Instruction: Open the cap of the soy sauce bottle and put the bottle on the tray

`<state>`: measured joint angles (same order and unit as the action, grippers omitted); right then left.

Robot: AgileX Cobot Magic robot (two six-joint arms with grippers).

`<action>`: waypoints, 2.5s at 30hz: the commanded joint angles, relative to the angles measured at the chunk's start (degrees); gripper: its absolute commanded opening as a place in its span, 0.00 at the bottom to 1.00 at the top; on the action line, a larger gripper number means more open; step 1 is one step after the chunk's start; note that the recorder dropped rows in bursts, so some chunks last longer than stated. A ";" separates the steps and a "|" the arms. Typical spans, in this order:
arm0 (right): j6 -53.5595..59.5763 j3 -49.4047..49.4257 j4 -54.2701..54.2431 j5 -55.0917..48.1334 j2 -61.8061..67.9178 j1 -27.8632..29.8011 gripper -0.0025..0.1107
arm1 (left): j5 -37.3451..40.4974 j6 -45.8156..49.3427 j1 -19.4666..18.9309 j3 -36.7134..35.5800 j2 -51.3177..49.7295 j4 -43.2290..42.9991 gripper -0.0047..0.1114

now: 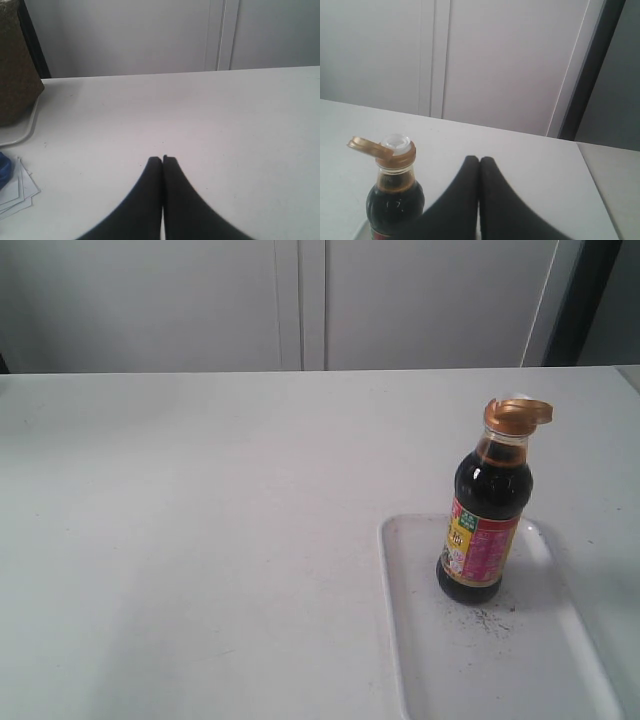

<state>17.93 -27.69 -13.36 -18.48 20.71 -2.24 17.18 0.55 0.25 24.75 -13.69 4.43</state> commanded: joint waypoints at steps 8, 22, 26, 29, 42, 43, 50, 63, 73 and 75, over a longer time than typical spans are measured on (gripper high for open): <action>-0.27 0.33 -0.41 0.62 -0.18 -0.09 0.02 | -0.67 -0.55 -0.12 -0.21 0.42 0.48 0.04; -0.27 0.33 -0.30 0.62 -0.18 -0.09 0.02 | -4.29 -0.55 -0.12 -12.27 8.10 0.48 0.04; -0.27 0.33 -0.30 0.62 -0.18 -0.09 0.02 | -4.29 -0.55 -0.12 -15.18 10.53 0.48 0.04; -0.27 0.33 -0.30 0.62 -0.18 -0.09 0.02 | -4.29 -0.55 -0.12 -17.10 12.15 0.48 0.04; -0.27 0.33 -0.30 0.62 -0.18 -0.09 0.02 | -4.05 -0.55 -0.12 -23.65 13.69 0.63 0.04; -0.27 0.33 -0.30 0.62 -0.18 -0.09 0.02 | -4.05 -0.55 -0.12 -23.95 13.69 0.63 0.04; -0.27 0.33 -0.30 0.62 -0.18 -0.09 0.02 | -4.34 -0.55 -0.12 -24.75 13.69 0.97 0.04; -0.27 0.33 -0.30 0.62 -0.18 -0.09 0.02 | -4.26 -1.05 -0.12 -24.75 13.69 1.22 0.04; -0.27 0.33 -0.30 0.62 -0.18 -0.09 0.02 | -5.36 -0.55 -0.12 -24.75 13.69 1.22 0.04; -0.27 0.33 -0.30 0.62 -0.18 -0.09 0.02 | -5.36 -0.55 -0.12 -24.75 13.69 1.22 0.04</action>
<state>17.93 -27.69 -13.36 -18.48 20.71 -2.24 12.18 0.00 0.25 0.28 -0.30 4.84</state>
